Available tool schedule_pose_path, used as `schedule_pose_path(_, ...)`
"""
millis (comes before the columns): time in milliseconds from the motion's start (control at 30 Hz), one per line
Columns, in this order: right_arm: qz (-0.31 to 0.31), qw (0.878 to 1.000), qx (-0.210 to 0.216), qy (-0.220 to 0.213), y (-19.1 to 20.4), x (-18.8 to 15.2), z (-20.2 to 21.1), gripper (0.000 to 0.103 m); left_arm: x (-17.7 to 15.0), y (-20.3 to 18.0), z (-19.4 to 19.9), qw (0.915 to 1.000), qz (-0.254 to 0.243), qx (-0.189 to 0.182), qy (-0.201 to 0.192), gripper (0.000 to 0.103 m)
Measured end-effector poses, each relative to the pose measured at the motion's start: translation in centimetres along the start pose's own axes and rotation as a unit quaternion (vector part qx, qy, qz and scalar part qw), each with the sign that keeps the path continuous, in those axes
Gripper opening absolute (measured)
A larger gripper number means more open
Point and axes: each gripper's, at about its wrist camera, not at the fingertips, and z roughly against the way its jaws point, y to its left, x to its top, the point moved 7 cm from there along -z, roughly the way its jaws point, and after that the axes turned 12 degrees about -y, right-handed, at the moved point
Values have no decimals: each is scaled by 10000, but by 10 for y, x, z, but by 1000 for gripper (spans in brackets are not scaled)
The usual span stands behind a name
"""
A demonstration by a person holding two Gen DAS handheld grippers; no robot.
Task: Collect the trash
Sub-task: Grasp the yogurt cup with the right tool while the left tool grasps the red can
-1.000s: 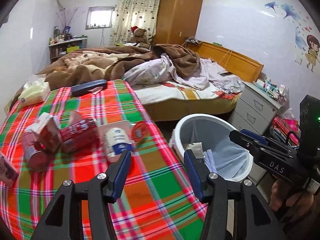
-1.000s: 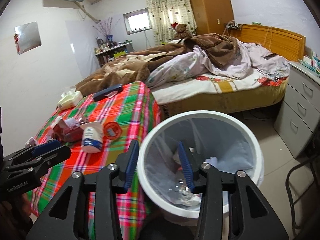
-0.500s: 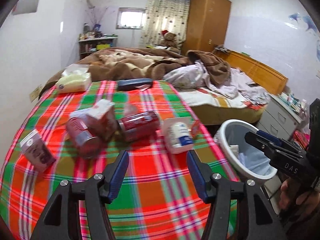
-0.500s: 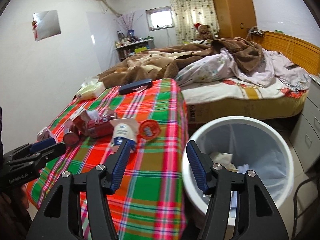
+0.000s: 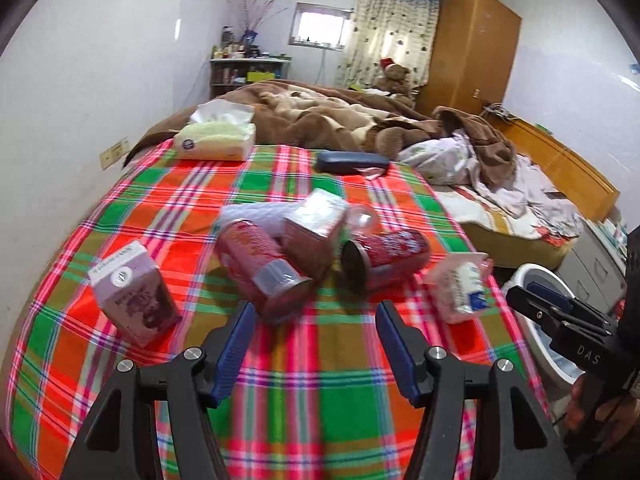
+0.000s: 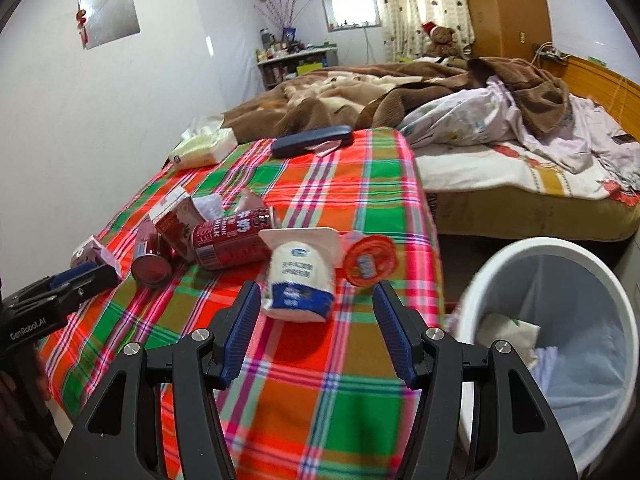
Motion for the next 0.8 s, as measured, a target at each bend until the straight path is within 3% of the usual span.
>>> schedule_pose_path(533, -14, 9989, 105, 466, 14, -9, -39, 60, 6, 40, -68, 9971, 534, 257, 473, 63)
schedule_pose_path(800, 43, 9982, 156, 572, 22, -9, -46, 60, 10, 40, -88, 9970, 470, 297, 539, 63)
